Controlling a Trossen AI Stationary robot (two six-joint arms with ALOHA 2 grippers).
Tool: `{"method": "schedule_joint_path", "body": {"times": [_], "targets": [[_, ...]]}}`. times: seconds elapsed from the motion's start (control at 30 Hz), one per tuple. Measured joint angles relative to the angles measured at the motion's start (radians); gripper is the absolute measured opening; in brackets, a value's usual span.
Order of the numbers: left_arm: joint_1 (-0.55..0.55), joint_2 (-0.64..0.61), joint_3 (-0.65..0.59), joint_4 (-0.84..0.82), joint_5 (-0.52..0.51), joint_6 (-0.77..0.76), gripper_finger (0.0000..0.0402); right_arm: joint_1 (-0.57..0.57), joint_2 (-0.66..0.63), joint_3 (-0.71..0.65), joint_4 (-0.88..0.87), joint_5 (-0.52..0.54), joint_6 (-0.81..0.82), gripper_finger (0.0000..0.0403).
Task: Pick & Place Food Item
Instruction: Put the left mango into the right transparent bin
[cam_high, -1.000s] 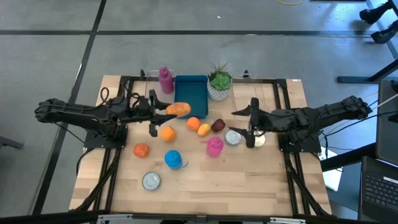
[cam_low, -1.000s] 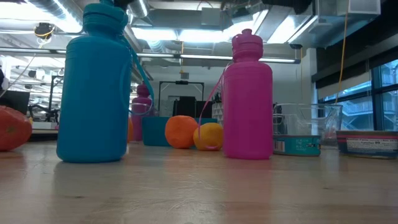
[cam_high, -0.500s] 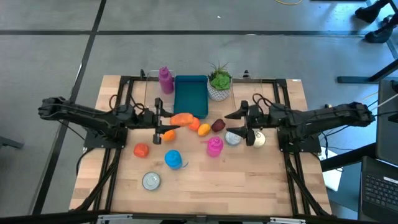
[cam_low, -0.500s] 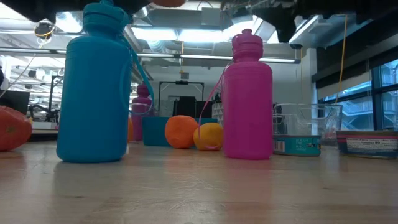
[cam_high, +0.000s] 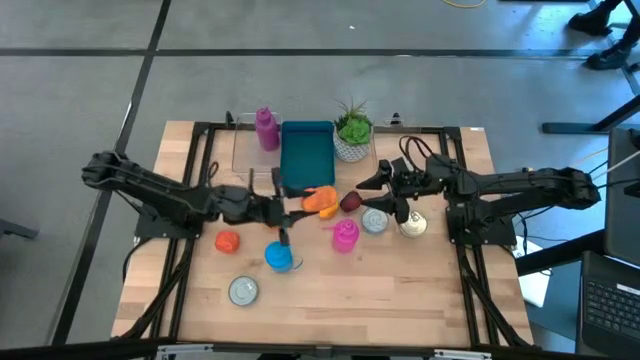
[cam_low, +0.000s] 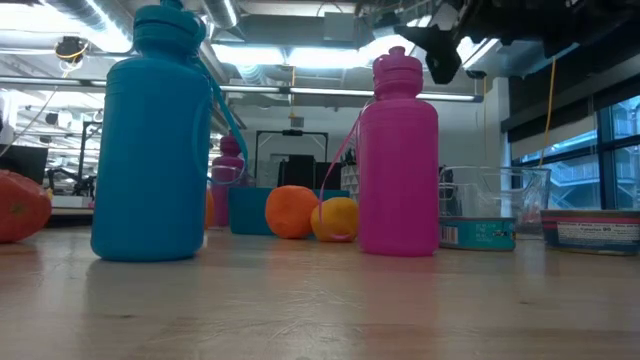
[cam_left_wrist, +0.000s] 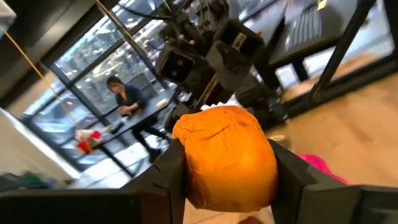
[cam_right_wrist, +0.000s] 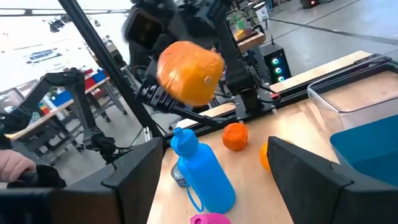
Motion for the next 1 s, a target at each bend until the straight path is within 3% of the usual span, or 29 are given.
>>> {"method": "schedule_joint_path", "body": {"times": [0.23,0.4,0.7,1.0], "targets": [[-0.054,0.124,0.139,-0.037,-0.067,0.131,0.0142,-0.013,0.036,0.000,0.112,-0.095,0.022,0.0286],[-0.058,0.173,0.189,-0.041,-0.084,0.175,0.0142,-0.013,0.067,0.000,0.128,-0.096,0.023,0.0286],[-0.058,0.202,0.212,-0.048,-0.085,0.209,0.0143,-0.013,0.131,0.000,0.306,-0.189,0.057,0.0286],[-0.058,0.202,0.210,-0.042,-0.083,0.216,0.0143,-0.013,0.147,0.000,0.329,-0.201,0.078,0.0286]]}}
